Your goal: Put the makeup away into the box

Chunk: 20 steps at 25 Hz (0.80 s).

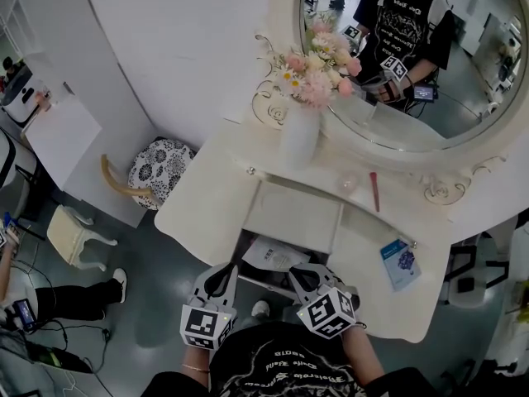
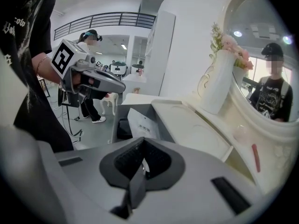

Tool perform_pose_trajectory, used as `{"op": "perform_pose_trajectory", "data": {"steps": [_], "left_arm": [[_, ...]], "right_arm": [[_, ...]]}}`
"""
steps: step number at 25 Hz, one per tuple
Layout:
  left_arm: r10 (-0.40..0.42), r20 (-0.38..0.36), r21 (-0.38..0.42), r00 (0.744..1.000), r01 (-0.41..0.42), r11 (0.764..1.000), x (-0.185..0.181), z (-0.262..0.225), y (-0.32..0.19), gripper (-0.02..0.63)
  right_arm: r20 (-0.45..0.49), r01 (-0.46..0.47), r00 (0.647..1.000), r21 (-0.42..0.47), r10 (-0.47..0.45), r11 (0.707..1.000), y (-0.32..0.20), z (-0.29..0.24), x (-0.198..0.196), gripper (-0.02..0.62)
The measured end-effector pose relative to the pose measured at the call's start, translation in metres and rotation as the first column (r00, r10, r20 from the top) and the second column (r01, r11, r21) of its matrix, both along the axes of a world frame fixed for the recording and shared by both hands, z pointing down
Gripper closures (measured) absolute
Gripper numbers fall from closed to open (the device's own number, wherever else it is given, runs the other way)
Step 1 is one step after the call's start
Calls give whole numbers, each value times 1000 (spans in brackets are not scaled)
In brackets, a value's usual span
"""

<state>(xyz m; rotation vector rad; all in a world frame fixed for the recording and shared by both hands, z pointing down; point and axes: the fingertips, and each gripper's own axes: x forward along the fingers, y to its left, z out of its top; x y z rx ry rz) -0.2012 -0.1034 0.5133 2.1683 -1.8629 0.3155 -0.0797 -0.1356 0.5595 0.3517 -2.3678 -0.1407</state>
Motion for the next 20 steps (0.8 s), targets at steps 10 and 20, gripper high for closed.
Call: {"op": "perform_pose_trajectory", "data": {"steps": [10,20], "left_arm": [[0,-13,6,1000,0,1000,-3,-2,0,591],[4,-17,7,1000,-4,1000,-1,-1,1,591]], "right_arm": [[-26,-34,999,-6,34,999,-5,8,-1,586],[-63,-42,997,-6,41,999,-7,12,-1,586]]}}
